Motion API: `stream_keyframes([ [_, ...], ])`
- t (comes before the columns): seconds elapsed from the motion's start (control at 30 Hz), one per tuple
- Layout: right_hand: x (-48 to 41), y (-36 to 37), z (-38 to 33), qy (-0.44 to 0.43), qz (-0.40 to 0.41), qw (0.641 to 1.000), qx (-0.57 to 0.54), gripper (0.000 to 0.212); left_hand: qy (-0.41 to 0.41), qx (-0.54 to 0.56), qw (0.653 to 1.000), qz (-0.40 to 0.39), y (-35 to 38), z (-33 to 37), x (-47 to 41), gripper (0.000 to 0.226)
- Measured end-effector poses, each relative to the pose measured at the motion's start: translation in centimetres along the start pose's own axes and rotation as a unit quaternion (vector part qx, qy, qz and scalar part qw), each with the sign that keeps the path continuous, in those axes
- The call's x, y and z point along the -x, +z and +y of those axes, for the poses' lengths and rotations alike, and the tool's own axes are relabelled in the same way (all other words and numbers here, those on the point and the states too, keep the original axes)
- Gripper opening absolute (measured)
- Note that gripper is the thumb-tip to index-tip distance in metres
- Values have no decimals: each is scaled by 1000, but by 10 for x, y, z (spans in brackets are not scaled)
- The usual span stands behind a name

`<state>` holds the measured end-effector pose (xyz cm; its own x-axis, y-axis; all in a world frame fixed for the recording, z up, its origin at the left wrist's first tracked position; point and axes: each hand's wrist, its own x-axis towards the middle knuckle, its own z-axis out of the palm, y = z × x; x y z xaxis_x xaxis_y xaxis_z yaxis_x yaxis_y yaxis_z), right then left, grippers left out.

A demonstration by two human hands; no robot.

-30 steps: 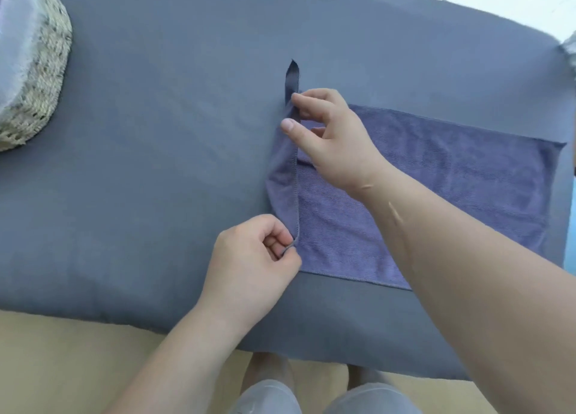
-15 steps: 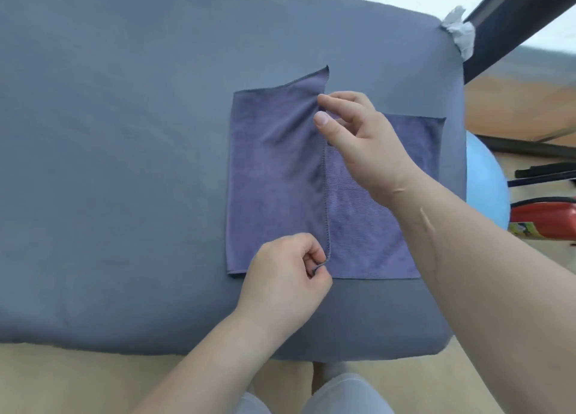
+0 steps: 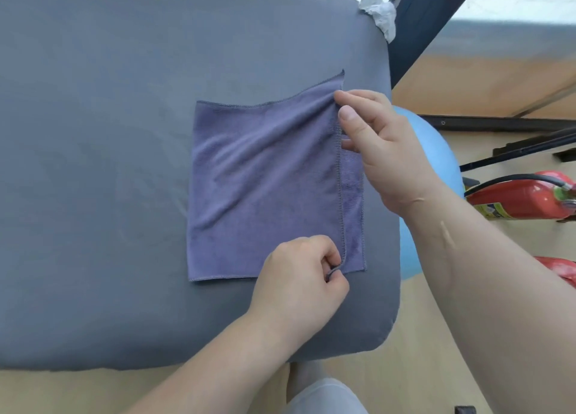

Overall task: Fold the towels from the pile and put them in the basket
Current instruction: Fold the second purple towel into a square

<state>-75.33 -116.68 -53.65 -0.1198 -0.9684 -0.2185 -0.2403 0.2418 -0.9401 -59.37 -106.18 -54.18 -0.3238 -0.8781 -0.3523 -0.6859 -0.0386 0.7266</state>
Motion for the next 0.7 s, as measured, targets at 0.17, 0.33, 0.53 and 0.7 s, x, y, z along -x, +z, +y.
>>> stream_keyframes([
  [0.17,-13,-18,41,58,-12,998,19,43,-35,-15,999,-37,40,0,-23,10],
  [0.33,-13,-13,73,92,-82,989,81,48,-81,-54,992,-75,61,-13,-39,8],
  [0.53,-8,-25,58,80,-46,996,3,51,-26,-27,999,9,49,-2,-32,11],
  [0.7,-4,-40,55,65,-26,997,-35,49,5,-8,1000,-6,50,12,-25,9],
])
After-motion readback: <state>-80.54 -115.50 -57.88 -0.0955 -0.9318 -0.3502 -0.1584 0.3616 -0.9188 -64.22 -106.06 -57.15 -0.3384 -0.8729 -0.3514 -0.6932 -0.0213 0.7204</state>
